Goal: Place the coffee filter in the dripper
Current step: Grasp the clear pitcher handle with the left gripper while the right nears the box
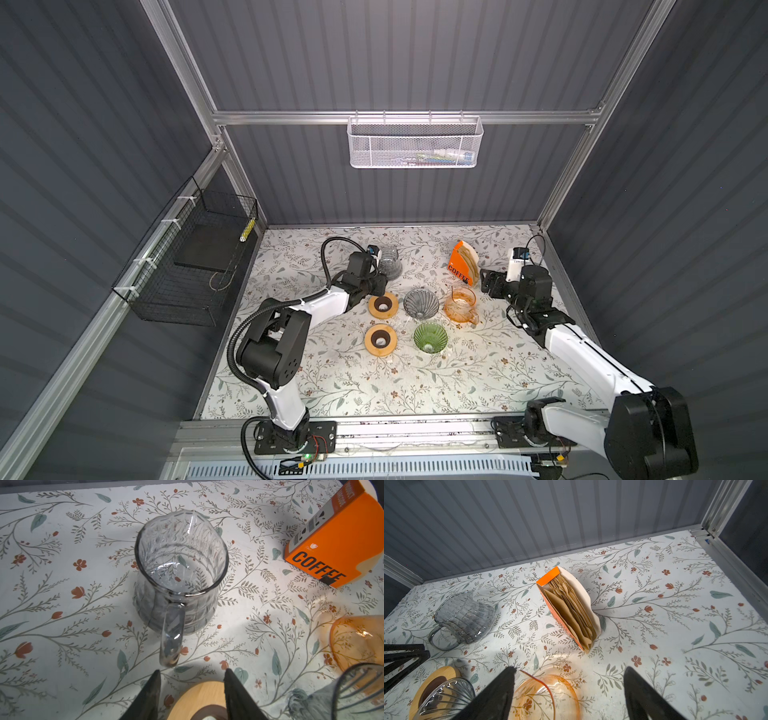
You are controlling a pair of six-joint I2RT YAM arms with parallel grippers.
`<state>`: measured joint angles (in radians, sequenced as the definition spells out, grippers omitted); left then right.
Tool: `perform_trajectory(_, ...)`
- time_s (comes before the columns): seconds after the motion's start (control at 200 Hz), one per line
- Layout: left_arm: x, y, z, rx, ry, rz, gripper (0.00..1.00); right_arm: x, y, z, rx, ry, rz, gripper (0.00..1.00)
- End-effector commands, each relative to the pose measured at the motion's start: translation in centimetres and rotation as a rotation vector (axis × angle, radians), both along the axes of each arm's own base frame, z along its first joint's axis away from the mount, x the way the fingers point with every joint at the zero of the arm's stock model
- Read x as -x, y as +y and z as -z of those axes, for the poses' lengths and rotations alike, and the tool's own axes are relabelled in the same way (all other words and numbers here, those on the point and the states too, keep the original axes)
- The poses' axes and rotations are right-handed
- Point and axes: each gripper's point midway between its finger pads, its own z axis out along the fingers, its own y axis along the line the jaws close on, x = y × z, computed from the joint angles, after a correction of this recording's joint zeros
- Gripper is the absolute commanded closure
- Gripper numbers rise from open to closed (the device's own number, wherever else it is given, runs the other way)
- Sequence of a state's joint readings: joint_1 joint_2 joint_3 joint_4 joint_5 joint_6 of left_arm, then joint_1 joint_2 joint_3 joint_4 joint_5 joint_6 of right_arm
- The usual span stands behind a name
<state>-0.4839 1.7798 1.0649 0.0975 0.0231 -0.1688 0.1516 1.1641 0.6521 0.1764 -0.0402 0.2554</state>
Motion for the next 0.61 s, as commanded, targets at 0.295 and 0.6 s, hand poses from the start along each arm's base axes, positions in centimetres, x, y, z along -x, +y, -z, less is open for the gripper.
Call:
perform_trajectory(0.295, -2.2, 0.0, 1.4, -0.049, -0.019, -0.053, 0.61, -0.6, 1.1, -0.5, -0.034, 0.009, -0.039, 0.22)
perform_trajectory(0.6, -3.5, 0.5, 1.2, -0.089, -0.061, -0.089, 0.54, -0.5, 1.3, -1.0, -0.025, 0.010, -0.052, 0.22)
